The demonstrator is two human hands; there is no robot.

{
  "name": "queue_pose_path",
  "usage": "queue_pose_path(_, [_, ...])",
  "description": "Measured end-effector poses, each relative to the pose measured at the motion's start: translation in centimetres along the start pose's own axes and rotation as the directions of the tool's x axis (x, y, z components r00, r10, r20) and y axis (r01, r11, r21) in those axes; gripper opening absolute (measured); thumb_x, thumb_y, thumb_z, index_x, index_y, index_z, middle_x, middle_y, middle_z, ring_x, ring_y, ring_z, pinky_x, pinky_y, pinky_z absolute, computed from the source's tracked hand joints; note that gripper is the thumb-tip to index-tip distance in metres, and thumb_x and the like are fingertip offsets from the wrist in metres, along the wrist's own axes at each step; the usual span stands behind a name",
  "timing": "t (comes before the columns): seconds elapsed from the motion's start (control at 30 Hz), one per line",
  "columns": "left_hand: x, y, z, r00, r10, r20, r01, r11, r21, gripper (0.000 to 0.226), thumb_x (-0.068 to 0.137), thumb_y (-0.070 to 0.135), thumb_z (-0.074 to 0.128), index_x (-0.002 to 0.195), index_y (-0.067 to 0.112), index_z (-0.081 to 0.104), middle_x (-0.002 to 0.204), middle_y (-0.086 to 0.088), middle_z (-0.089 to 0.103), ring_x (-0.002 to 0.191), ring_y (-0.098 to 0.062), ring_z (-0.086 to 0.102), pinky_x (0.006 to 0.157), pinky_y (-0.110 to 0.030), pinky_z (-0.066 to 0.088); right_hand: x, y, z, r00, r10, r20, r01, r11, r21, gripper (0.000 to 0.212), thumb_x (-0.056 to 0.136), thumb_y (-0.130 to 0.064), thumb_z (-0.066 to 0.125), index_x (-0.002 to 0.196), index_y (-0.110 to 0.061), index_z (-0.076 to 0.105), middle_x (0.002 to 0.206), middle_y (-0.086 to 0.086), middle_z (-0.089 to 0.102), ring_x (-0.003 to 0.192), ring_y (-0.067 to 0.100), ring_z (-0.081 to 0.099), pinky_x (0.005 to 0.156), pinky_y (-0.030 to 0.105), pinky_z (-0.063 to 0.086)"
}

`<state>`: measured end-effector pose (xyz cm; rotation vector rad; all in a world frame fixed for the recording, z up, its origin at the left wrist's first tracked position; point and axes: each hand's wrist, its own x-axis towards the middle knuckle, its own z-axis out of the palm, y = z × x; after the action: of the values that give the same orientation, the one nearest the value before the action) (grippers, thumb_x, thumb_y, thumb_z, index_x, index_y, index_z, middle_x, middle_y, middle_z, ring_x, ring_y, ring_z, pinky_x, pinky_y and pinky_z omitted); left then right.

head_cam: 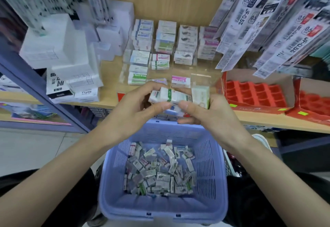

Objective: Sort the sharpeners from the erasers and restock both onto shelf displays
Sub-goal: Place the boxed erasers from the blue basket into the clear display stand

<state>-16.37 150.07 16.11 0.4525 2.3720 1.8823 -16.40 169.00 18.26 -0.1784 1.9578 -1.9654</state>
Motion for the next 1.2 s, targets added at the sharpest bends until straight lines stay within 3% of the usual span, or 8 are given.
queue_pose_path(0.1, [0.7, 0.2, 0.2, 0.996, -0.091, -0.020, 0.089, 0.992, -0.088, 0.016, 0.086, 0.038, 0.060, 0.099, 0.031, 0.059, 0.079, 0.024, 0.064, 0.072, 0.003, 0.058, 0.070, -0.014, 0.045, 0.6, -0.6, -1.0, 1.000, 0.013, -0.019, -0.008, 0.972, 0.234, 0.034, 0.087, -0.030, 0.048, 0.116, -0.017, 0.060, 0.113, -0.007, 0.069, 0.106, 0.009, 0.064, 0.080, 0.021, 0.054])
queue_pose_path(0.2, [0.9, -0.2, 0.3, 0.968, -0.252, -0.014, 0.240, 0.936, -0.259, 0.032, 0.085, 0.049, 0.058, 0.104, 0.023, 0.061, 0.091, 0.002, 0.059, 0.076, -0.009, 0.051, 0.073, -0.025, 0.042, 1.1, -0.3, -2.3, 0.987, 0.051, -0.155, -0.010, 0.968, 0.252, 0.022, 0.094, -0.014, 0.051, 0.112, -0.006, 0.061, 0.084, 0.000, 0.068, 0.082, 0.013, 0.064, 0.076, 0.028, 0.050])
queue_pose_path(0.3, [1.0, 0.1, 0.8, 0.942, -0.334, 0.020, 0.324, 0.893, -0.313, 0.052, 0.081, 0.058, 0.059, 0.102, 0.011, 0.056, 0.077, -0.001, 0.049, 0.069, -0.015, 0.042, 0.067, -0.027, 0.037, 1.2, 0.1, -2.5, 0.976, 0.124, -0.178, -0.055, 0.936, 0.348, 0.027, 0.075, -0.002, 0.050, 0.103, -0.005, 0.048, 0.065, 0.005, 0.047, 0.059, 0.015, 0.041, 0.059, 0.029, 0.034])
queue_pose_path(0.4, [1.1, 0.5, 1.6, 0.948, -0.313, 0.065, 0.317, 0.894, -0.317, 0.051, 0.077, 0.052, 0.052, 0.093, 0.004, 0.050, 0.064, 0.001, 0.042, 0.058, -0.013, 0.036, 0.056, -0.022, 0.034, 1.2, 0.0, -1.9, 0.986, 0.120, -0.117, -0.061, 0.908, 0.415, 0.023, 0.070, -0.009, 0.045, 0.092, -0.012, 0.041, 0.071, 0.010, 0.049, 0.059, 0.017, 0.039, 0.059, 0.029, 0.034])
queue_pose_path(0.5, [1.4, 1.0, 2.2, 0.953, -0.295, 0.072, 0.302, 0.899, -0.317, 0.053, 0.082, 0.048, 0.050, 0.093, -0.004, 0.049, 0.064, -0.014, 0.036, 0.048, -0.013, 0.030, 0.046, -0.019, 0.029, 1.2, 0.2, -1.5, 0.988, 0.115, -0.105, -0.067, 0.923, 0.379, 0.024, 0.093, -0.009, 0.043, 0.114, 0.000, 0.049, 0.107, 0.021, 0.064, 0.086, 0.028, 0.059, 0.074, 0.037, 0.048])
queue_pose_path(0.73, [1.9, 1.2, 2.1, 0.942, -0.336, 0.021, 0.321, 0.877, -0.358, 0.043, 0.085, 0.043, 0.049, 0.083, 0.000, 0.054, 0.051, -0.003, 0.040, 0.040, -0.010, 0.025, 0.039, -0.018, 0.023, 1.4, 0.1, -1.1, 0.996, 0.058, -0.064, -0.025, 0.903, 0.429, 0.049, 0.082, -0.013, 0.064, 0.122, 0.010, 0.048, 0.117, 0.022, 0.063, 0.099, 0.027, 0.060, 0.087, 0.035, 0.049])
queue_pose_path(0.97, [1.5, 0.8, 0.5, 0.949, -0.314, 0.026, 0.314, 0.934, -0.169, 0.033, 0.078, 0.047, 0.063, 0.089, 0.015, 0.061, 0.060, -0.011, 0.029, 0.041, -0.012, 0.019, 0.038, -0.015, 0.022, 1.3, -0.4, -2.3, 0.990, 0.041, -0.133, 0.023, 0.895, 0.445, 0.024, 0.071, -0.008, 0.062, 0.095, -0.003, 0.059, 0.080, 0.007, 0.068, 0.066, 0.015, 0.064, 0.065, 0.021, 0.054])
queue_pose_path(1.2, [1.1, 0.8, 0.4, 0.952, -0.286, 0.108, 0.300, 0.943, -0.145, 0.019, 0.085, 0.046, 0.061, 0.087, 0.027, 0.063, 0.063, -0.013, 0.037, 0.044, -0.013, 0.024, 0.039, -0.016, 0.021, 1.3, 0.0, -1.9, 0.992, 0.022, -0.128, 0.021, 0.946, 0.323, 0.021, 0.076, -0.016, 0.062, 0.095, -0.007, 0.060, 0.079, 0.006, 0.065, 0.058, 0.013, 0.053, 0.055, 0.022, 0.047])
